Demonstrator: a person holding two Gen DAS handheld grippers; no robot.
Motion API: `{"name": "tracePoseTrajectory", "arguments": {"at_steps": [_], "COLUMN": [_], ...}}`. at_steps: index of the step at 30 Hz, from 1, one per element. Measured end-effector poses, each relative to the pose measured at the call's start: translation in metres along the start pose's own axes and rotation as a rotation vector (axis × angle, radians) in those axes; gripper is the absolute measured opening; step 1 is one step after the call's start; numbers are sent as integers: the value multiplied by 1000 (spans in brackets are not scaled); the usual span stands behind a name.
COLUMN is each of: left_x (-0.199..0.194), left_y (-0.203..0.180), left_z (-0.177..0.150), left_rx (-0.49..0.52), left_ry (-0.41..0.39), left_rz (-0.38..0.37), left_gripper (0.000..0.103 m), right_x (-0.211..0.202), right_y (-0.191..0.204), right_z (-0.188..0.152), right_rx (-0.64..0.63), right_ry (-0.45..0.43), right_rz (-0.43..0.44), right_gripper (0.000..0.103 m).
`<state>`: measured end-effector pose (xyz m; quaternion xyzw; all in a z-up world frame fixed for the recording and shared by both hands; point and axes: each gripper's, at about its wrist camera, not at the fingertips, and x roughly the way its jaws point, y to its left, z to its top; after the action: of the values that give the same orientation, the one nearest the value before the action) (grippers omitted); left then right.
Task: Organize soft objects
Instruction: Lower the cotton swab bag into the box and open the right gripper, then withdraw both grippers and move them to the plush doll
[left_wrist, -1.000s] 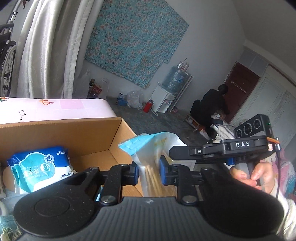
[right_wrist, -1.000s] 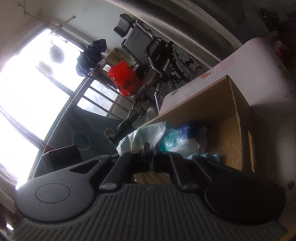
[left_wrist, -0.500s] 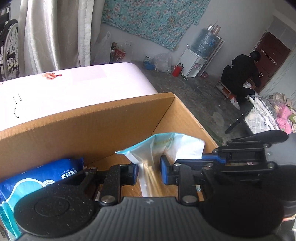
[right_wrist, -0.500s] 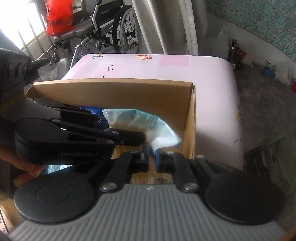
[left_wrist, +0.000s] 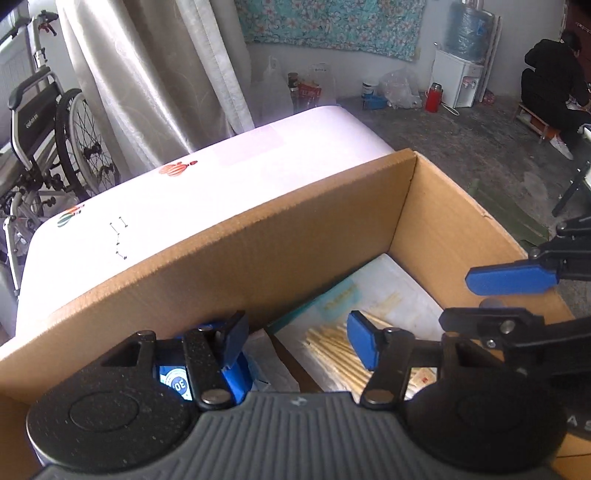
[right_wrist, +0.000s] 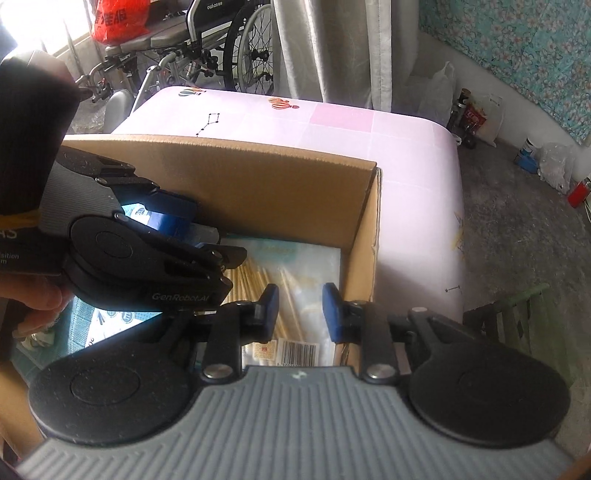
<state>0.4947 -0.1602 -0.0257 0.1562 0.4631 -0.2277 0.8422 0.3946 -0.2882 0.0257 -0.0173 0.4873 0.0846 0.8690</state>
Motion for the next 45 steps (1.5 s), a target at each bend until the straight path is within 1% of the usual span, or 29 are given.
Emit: {"name": "tracePoseTrajectory", "arguments": {"at_steps": [1, 2, 3, 4, 5, 6, 7, 8, 10, 11, 12, 14, 17, 19, 20, 21, 22, 23, 24, 26, 28, 32, 33, 36, 37, 39, 41, 43, 45], "left_x": [-1, 2, 10, 19, 31, 37, 37, 40, 41, 39, 34, 12, -33, -67, -90, -109, -130, -147, -172, -206, -228, -264, -270, -285, -288, -292, -294, -295, -294], "left_y": [-6, -12, -15, -14, -11, -10, -10, -9, -8, -10, -12, -14, -14, -11, -10, -9, -8, -7, -6, 0, 8, 30, 34, 43, 44, 45, 44, 43, 42], "left_z": [-1, -1, 0, 0, 0, -2, -2, -2, -1, 1, 3, 2, -3, -8, -15, -21, -31, -40, -54, -81, -109, -171, -185, -228, -240, -264, -284, -300, -316], "left_rx": [26, 60, 68, 46, 10, -4, 4, 2, -18, -14, -6, 12, 20, 36, 53, 72, 87, 95, 102, 87, 58, -73, -97, -174, -194, -228, -253, -277, -316], "left_ry": [-24, -20, 16, 66, 113, 123, 91, 83, 90, 108, 109, 63, 9, -24, -51, -74, -100, -123, -152, -204, -222, -234, -233, -229, -226, -222, -226, -234, -244], "left_rz": [3, -21, -62, -104, -127, -132, -125, -120, -110, -100, -85, -45, 23, 27, 35, 39, 45, 52, 67, 76, 62, 43, 37, 28, 30, 33, 28, 26, 5], "left_gripper": [33, 16, 12, 12, 12, 13, 13, 13, 17, 26, 39, 55, 55, 55, 57, 62, 65, 72, 77, 79, 78, 78, 79, 79, 80, 84, 85, 90, 92], "right_x": [-1, -1, -3, -4, -6, -7, -9, -10, -14, -16, -19, -30, -54, -74, -87, -99, -111, -125, -137, -161, -177, -193, -198, -203, -201, -195, -185, -175, -165], "right_y": [-1, -1, -1, -1, -2, -5, -8, -11, -12, -11, -10, -7, -1, 5, 9, 12, 15, 18, 22, 29, 35, 41, 47, 59, 63, 70, 74, 77, 81], "right_z": [-2, -3, -6, -8, -11, -12, -13, -15, -16, -16, -17, -18, -19, -20, -22, -26, -30, -36, -42, -58, -76, -112, -125, -149, -155, -165, -175, -185, -192], "right_rx": [1, 0, -7, -16, -13, 5, 30, 56, 68, 69, 69, 60, 59, 64, 65, 63, 60, 49, 35, -6, -23, -8, -11, -14, -16, 1, 50, 99, 133], "right_ry": [-1, 2, 12, 15, 13, 20, 25, 27, 25, 24, 23, -3, -51, -86, -106, -123, -141, -159, -177, -226, -256, -216, -203, -176, -158, -111, -69, -34, -2], "right_rz": [6, 11, 1, -2, 9, 33, 55, 73, 78, 75, 70, 78, 106, 140, 169, 195, 220, 241, 256, 278, 297, 374, 398, 428, 441, 453, 486, 521, 520], "right_gripper": [24, 20, 18, 15, 15, 15, 15, 15, 15, 16, 16, 16, 16, 16, 16, 16, 17, 17, 18, 23, 24, 24, 24, 24, 24, 24, 24, 24, 24]}}
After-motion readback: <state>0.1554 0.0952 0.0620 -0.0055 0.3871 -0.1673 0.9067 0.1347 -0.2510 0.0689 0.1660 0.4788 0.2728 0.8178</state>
